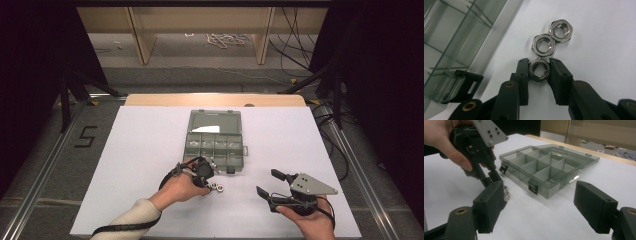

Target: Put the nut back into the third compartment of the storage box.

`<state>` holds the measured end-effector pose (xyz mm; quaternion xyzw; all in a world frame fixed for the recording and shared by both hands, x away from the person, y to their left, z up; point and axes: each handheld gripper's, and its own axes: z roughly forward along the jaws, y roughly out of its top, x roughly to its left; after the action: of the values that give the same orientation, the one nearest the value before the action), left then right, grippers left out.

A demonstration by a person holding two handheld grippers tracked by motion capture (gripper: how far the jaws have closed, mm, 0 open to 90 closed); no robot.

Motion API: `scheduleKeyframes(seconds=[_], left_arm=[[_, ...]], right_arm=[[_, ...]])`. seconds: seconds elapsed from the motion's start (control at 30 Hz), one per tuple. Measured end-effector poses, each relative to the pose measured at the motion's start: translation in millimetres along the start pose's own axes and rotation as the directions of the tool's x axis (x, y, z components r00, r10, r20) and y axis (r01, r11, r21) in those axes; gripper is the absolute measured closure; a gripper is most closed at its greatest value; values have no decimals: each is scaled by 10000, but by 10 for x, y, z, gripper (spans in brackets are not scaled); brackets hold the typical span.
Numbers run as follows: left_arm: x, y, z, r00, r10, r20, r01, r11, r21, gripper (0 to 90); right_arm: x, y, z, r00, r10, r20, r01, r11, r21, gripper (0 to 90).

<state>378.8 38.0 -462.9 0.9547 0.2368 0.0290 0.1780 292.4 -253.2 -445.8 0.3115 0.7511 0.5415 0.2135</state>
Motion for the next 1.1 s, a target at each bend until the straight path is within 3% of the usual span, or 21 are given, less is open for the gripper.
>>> scheduleKeyframes(seconds=[0.1, 0.2, 0.33, 0.4, 0.5, 0.57, 0.67, 0.83, 0.87, 0.97, 1.1], left_arm=[[-5, -5, 2, 9999, -146, -44, 146, 9999, -74, 698], [-7, -13, -4, 9996, -263, -58, 262, 9996, -111, 698], [20, -28, -17, 9990, -435, 42, 435, 9989, -194, 698], [37, -35, -46, 9991, -424, -34, 422, 9986, -304, 699], [40, -31, -93, 9985, -552, -25, 550, 9972, -508, 699], [47, -21, -128, 9984, -565, -64, 559, 9958, -730, 698], [50, -12, -168, 9978, -660, -79, 647, 9921, -1073, 699], [69, 0, -248, 9975, -658, -250, 613, 9866, -1513, 699], [54, 1, -251, 9952, -948, -249, 890, 9803, -1763, 699], [65, 8, -289, 9951, -892, -424, 787, 9755, -2052, 699], [82, 20, -346, 9964, -672, -513, 547, 9750, -2154, 699]], right_arm=[[15, 0, -3, 9997, 227, -119, -226, 9997, 126, 253], [15, 8, -23, 9999, 153, 0, -153, 9994, 304, 254], [17, 1, -3, 9996, 248, -132, -247, 9997, 94, 253], [18, 1, -4, 9996, 251, -148, -249, 9997, 87, 254], [14, 15, -40, 9999, 166, -47, -163, 9987, 492, 254], [14, 10, -28, 9999, 160, -4, -159, 9994, 302, 254], [3, 11, -22, 10000, -20, 88, 19, 9999, 120, 254], [19, 10, -20, 9999, 168, -21, -168, 9997, 176, 254], [20, 10, -20, 9999, 164, -4, -164, 9997, 171, 254], [23, 11, -19, 9999, 147, -16, -147, 9998, 156, 254], [31, 8, -10, 9997, 223, -106, -222, 9997, 111, 254]])
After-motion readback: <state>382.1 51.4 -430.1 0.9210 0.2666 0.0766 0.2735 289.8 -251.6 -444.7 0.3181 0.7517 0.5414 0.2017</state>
